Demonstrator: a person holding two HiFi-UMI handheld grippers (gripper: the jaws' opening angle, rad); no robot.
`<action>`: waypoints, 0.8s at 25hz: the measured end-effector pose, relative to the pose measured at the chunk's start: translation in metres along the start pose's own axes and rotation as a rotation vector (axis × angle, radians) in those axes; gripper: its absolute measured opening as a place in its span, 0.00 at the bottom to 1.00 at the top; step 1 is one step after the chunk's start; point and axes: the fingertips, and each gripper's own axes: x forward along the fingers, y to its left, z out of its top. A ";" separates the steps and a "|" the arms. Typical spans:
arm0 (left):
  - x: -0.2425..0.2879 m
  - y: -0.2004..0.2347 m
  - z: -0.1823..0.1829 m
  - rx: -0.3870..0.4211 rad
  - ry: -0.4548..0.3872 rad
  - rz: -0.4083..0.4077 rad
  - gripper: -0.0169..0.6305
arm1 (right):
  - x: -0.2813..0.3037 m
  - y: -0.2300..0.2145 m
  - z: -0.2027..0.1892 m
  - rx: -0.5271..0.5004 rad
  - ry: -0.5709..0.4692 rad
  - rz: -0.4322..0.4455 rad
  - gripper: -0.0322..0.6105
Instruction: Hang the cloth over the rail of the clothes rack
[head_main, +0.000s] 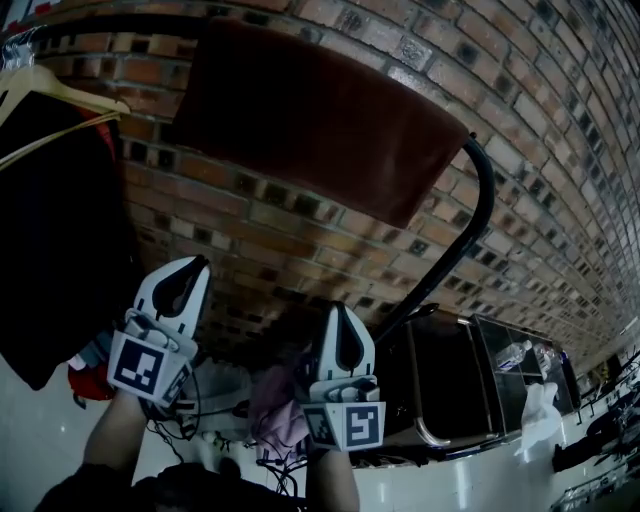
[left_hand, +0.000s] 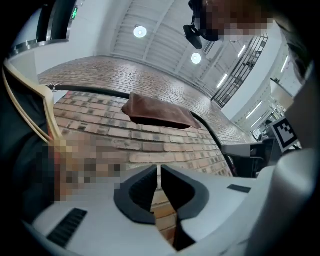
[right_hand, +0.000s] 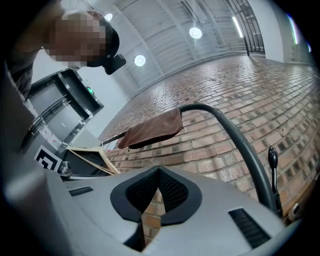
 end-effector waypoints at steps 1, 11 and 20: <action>-0.001 -0.004 -0.003 0.006 0.007 -0.006 0.08 | -0.004 0.000 -0.003 0.008 0.012 -0.001 0.09; -0.012 -0.039 -0.049 -0.060 0.113 -0.060 0.05 | -0.029 0.015 -0.054 0.017 0.155 0.042 0.08; -0.017 -0.049 -0.086 -0.108 0.208 -0.088 0.05 | -0.041 0.026 -0.095 -0.007 0.300 0.077 0.08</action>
